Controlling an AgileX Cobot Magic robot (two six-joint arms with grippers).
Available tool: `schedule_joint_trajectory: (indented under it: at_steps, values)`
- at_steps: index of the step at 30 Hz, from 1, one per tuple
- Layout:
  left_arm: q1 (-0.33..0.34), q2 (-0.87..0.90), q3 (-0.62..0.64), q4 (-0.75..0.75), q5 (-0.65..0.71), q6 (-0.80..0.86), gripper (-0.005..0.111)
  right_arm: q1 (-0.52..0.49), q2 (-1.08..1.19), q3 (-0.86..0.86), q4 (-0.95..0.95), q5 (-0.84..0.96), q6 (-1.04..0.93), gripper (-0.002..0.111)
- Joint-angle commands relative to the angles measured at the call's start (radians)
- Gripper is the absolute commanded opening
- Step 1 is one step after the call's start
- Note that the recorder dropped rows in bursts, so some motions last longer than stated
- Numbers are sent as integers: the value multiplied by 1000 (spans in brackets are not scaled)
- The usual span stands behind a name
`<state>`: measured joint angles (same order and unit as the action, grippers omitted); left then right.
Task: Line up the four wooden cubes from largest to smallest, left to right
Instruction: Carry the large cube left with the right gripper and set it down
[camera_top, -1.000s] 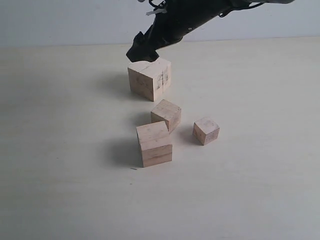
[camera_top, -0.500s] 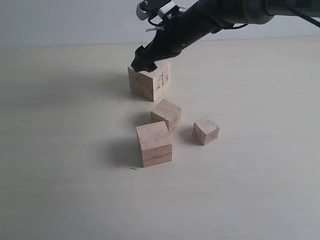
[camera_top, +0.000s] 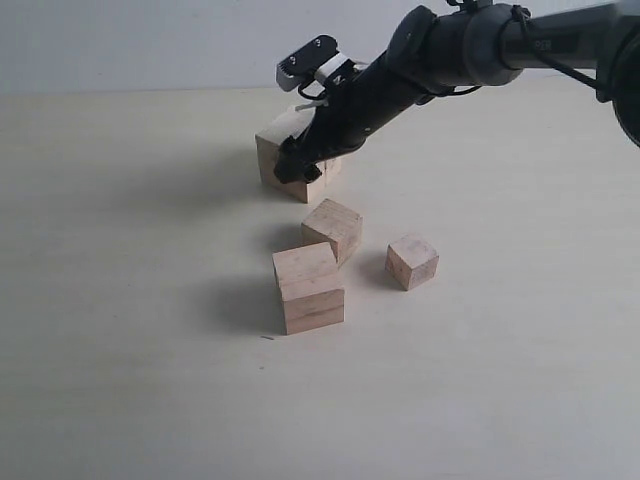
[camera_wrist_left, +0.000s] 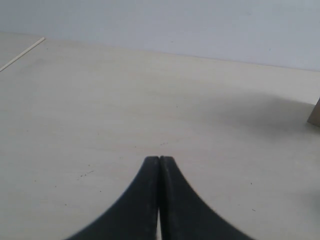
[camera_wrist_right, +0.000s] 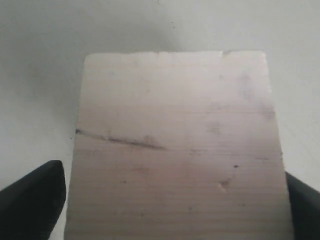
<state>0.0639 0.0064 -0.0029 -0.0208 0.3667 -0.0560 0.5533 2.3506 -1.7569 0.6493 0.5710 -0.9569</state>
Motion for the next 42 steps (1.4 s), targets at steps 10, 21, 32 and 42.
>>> schedule_joint_trajectory:
  at_steps: [10,21,32,42]
  values:
    - [-6,-6,3,2,-12,-4,0,0,-43,-7,-10,150,-2,0]
    - [-6,-6,3,2,-12,-4,0,156,-43,-7,150,204,-470,0]
    - [-6,-6,3,2,-12,-4,0,279,-43,-7,161,199,-560,0]
    - [-6,-6,3,2,-12,-4,0,299,4,-7,133,102,-516,0]
